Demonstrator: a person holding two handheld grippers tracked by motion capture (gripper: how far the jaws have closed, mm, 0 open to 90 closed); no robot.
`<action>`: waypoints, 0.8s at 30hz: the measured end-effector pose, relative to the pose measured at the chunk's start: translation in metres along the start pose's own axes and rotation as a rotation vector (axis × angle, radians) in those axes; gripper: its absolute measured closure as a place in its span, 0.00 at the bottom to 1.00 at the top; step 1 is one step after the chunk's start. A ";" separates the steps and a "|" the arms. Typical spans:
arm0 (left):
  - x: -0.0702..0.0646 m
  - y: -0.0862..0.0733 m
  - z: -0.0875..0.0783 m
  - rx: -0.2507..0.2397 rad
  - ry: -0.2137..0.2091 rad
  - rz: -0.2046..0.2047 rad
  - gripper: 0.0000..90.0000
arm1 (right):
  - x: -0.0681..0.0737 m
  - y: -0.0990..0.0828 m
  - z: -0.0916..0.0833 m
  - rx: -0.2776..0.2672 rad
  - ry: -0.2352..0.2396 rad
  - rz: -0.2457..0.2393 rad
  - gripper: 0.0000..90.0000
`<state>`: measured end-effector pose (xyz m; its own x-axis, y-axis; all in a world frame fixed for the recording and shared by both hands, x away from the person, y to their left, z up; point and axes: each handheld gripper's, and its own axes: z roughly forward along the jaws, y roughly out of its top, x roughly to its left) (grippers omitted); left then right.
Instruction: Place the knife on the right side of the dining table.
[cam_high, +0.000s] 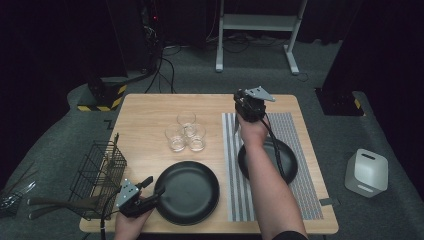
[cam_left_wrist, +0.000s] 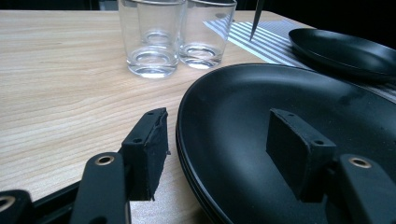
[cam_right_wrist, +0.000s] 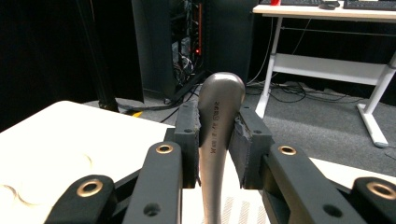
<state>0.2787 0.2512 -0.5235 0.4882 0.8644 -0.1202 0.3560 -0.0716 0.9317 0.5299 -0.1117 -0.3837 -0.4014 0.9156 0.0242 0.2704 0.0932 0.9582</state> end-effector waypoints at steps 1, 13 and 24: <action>0.000 0.000 0.000 0.000 0.000 0.000 0.43 | -0.001 0.000 0.000 0.002 -0.001 0.001 0.82; -0.001 0.000 0.000 0.000 0.003 0.006 0.43 | -0.016 -0.001 -0.008 0.016 -0.011 0.023 0.81; -0.002 -0.001 -0.001 0.001 0.014 0.019 0.43 | -0.037 -0.006 -0.018 0.027 -0.013 0.063 0.79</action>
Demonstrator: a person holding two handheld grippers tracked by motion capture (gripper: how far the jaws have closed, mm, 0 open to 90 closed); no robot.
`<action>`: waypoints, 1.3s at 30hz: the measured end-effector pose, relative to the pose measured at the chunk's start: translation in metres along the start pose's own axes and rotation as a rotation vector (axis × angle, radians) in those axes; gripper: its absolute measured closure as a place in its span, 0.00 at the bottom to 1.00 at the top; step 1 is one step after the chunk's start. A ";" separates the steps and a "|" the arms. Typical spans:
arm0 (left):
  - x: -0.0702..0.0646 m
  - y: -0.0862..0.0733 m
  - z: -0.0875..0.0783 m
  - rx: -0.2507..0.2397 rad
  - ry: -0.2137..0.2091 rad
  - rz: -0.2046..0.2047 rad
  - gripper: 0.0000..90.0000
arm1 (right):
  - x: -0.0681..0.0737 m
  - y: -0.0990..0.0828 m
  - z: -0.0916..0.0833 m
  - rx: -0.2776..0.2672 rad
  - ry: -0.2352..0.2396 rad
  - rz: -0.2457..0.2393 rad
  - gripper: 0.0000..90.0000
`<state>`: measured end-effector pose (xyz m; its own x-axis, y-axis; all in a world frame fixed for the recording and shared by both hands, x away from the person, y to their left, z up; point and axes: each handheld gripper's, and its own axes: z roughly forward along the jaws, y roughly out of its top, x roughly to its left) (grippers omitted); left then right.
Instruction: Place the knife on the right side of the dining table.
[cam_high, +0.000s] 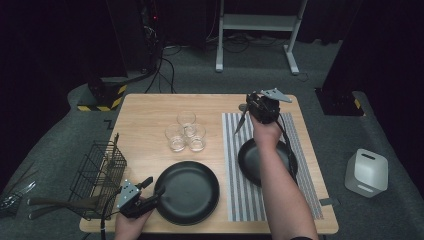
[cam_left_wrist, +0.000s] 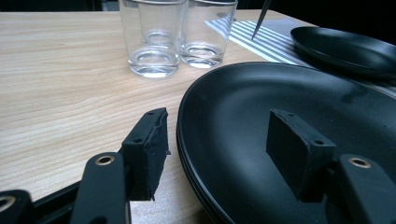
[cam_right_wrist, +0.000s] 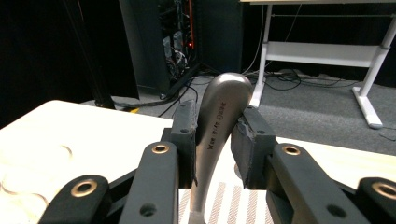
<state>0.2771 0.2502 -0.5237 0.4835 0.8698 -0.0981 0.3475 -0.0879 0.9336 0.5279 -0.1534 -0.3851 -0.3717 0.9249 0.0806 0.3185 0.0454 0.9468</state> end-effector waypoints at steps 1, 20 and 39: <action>0.000 0.000 0.000 0.001 0.001 -0.002 0.43 | -0.002 -0.001 -0.001 -0.002 0.001 0.006 0.79; 0.000 -0.001 -0.001 -0.005 0.002 -0.003 0.43 | -0.023 -0.010 -0.009 -0.011 0.011 0.043 0.78; -0.002 -0.001 -0.001 0.005 0.003 0.011 0.43 | -0.045 -0.021 -0.015 0.000 -0.007 0.104 0.75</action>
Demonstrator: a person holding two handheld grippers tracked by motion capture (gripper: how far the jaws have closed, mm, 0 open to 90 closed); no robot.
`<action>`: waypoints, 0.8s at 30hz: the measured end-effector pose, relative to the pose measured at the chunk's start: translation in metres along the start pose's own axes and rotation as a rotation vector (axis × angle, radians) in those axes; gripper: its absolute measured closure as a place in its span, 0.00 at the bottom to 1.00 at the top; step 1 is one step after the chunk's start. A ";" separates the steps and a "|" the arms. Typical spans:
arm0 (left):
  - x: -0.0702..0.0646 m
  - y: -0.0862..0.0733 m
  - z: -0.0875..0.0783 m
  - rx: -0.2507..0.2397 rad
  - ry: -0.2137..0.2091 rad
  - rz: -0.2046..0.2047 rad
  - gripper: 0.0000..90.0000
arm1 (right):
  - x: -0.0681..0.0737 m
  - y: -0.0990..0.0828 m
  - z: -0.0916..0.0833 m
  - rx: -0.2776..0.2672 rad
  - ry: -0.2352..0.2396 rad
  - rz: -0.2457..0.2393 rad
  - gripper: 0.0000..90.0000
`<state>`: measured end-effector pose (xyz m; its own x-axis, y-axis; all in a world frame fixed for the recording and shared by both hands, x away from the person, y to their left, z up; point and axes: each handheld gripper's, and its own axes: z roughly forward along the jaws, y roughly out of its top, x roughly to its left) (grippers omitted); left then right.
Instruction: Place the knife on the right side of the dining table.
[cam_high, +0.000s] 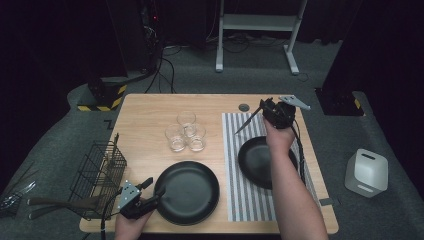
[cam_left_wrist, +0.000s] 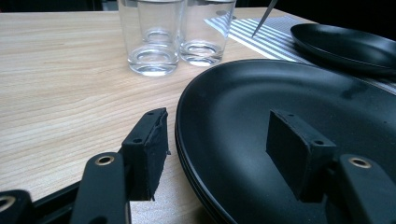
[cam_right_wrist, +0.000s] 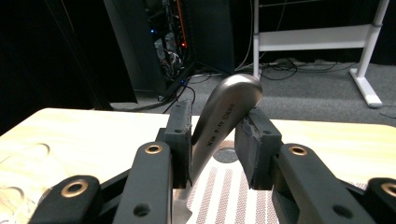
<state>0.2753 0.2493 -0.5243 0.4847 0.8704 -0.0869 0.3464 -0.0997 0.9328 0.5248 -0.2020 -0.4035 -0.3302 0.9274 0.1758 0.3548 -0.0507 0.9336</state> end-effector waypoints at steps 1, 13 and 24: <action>0.000 0.000 0.000 0.002 0.001 0.002 0.43 | -0.001 0.000 0.000 0.002 0.000 0.004 0.75; -0.001 0.000 0.001 0.009 0.004 0.002 0.43 | -0.007 -0.001 0.000 0.007 0.005 0.011 0.74; -0.002 0.000 0.001 0.014 0.007 0.005 0.43 | -0.022 -0.010 -0.003 0.005 0.001 0.062 0.73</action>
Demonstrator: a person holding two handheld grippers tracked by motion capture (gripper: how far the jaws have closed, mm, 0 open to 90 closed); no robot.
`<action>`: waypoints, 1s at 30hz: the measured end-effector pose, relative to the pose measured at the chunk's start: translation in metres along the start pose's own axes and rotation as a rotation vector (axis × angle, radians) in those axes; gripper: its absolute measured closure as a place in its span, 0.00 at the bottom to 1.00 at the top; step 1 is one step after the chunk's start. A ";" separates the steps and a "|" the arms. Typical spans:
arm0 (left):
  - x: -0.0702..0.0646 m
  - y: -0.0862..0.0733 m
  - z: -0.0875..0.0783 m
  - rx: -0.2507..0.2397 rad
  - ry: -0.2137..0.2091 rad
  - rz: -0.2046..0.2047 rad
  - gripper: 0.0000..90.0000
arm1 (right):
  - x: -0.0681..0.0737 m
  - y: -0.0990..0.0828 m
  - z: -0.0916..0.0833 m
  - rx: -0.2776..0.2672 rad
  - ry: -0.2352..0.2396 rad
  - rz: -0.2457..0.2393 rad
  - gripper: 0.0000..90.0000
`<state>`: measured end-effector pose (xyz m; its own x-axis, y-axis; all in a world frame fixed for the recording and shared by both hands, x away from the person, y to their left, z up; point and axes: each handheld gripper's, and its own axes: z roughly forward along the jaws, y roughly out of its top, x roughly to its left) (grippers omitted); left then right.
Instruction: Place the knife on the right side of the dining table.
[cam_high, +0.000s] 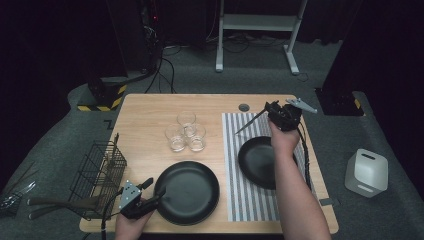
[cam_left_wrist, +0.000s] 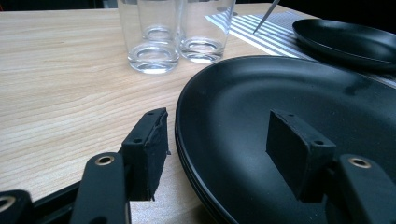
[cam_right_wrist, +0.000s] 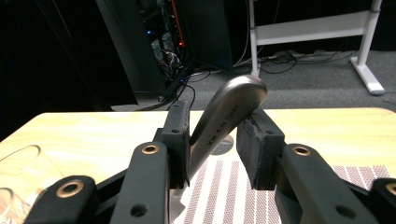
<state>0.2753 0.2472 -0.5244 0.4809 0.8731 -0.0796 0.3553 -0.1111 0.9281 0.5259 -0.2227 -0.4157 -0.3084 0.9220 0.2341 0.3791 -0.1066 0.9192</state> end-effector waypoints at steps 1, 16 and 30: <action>0.000 0.000 0.000 0.000 0.000 0.000 0.43 | -0.003 -0.001 0.000 0.003 -0.002 0.005 0.73; -0.001 0.000 0.001 0.008 0.011 0.004 0.43 | -0.028 -0.017 0.000 0.011 -0.018 0.032 0.78; -0.001 0.000 0.001 0.014 0.014 -0.003 0.43 | -0.038 -0.019 0.001 0.007 -0.003 0.026 0.76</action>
<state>0.2763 0.2459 -0.5244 0.4683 0.8802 -0.0772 0.3681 -0.1150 0.9226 0.5314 -0.2556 -0.4424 -0.2960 0.9200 0.2569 0.3934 -0.1276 0.9104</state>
